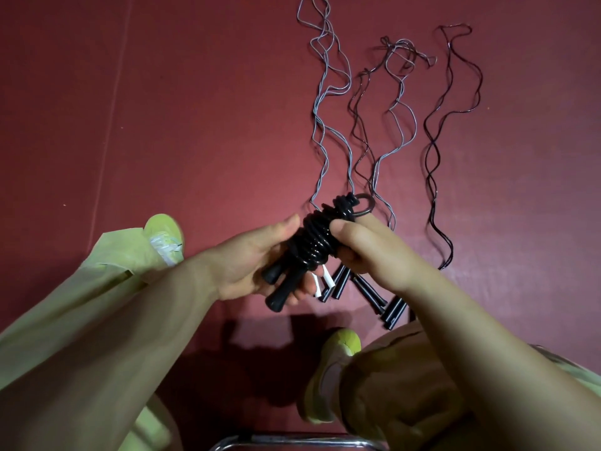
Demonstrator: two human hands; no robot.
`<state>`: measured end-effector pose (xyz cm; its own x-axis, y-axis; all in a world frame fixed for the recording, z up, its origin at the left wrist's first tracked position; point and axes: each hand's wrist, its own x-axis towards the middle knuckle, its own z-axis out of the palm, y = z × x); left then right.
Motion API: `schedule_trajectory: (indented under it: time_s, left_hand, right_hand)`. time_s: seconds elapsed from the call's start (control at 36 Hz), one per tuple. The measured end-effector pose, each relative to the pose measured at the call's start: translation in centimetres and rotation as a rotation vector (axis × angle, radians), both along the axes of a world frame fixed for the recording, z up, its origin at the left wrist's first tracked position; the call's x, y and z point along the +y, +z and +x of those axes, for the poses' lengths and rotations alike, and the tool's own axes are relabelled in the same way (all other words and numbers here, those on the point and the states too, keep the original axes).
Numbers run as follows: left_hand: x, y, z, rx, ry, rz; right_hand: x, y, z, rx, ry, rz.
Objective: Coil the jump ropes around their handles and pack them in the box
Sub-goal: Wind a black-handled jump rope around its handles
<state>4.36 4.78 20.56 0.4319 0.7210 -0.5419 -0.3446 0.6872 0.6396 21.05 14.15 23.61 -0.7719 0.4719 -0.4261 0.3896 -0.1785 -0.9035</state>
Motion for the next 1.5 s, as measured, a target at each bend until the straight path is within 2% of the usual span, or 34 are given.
schedule_trajectory:
  time_s: [0.06,0.11,0.25,0.33,0.5,0.67,0.83,1.11,1.31,1.44,1.5]
  left_hand:
    - [-0.2,-0.2,0.1,-0.169,-0.002,0.001]
    - [-0.3,-0.3,0.4,-0.253,-0.009,-0.009]
    - [-0.4,0.1,0.6,-0.232,-0.027,0.000]
    - [-0.1,0.6,0.3,-0.159,0.028,-0.023]
    - [0.4,0.8,0.3,0.079,0.110,-0.068]
    - [0.7,1.0,0.6,0.361,0.159,0.035]
    - [0.9,1.0,1.2,0.538,0.257,0.122]
    - [1.1,-0.3,1.2,0.787,0.231,0.232]
    - [1.1,-0.6,1.0,1.006,0.146,0.284]
    - [1.0,-0.5,1.7,1.060,0.013,0.287]
    - [1.1,-0.3,1.6,0.917,0.002,0.225]
  right_hand:
    - [-0.1,0.3,0.2,0.061,0.051,-0.081]
    - [-0.1,0.6,0.3,0.088,0.064,-0.087]
    - [-0.3,0.7,0.2,0.090,0.081,-0.105]
    - [0.1,0.2,0.2,0.001,0.095,0.038]
    - [0.4,-0.6,0.2,-0.185,0.028,0.182]
    - [-0.2,-1.3,0.0,-0.379,-0.028,0.353]
    - [-0.4,-1.5,-0.3,-0.334,-0.095,0.347]
    - [-0.8,-1.9,-0.5,-0.308,-0.149,0.305]
    - [-0.7,-1.2,-0.5,-0.298,-0.113,0.078]
    - [-0.4,-1.0,-0.2,-0.378,-0.164,0.121]
    - [-0.2,-1.1,-0.1,-0.395,-0.187,0.141]
